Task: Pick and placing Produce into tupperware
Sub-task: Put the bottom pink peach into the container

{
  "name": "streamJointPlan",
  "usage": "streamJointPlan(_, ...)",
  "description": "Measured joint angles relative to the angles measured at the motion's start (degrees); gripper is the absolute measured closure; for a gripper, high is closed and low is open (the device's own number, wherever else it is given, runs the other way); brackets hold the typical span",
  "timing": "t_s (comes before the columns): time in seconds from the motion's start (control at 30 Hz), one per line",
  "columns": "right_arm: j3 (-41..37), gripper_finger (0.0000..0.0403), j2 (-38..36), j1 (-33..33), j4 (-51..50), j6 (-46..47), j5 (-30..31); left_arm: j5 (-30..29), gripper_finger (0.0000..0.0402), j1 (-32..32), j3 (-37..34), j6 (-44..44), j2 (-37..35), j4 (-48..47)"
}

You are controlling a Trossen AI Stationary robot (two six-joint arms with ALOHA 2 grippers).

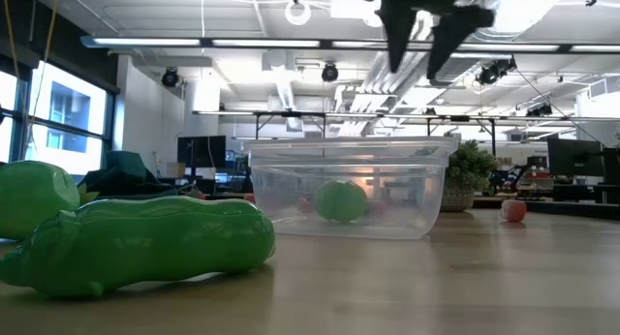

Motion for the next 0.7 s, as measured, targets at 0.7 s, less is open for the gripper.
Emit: streamJointPlan(0.7,-47.14,0.0128,-25.06,-7.99,25.66,19.98,-13.66,0.0,0.0401,-0.02,0.0,0.0,-0.02,0.02)
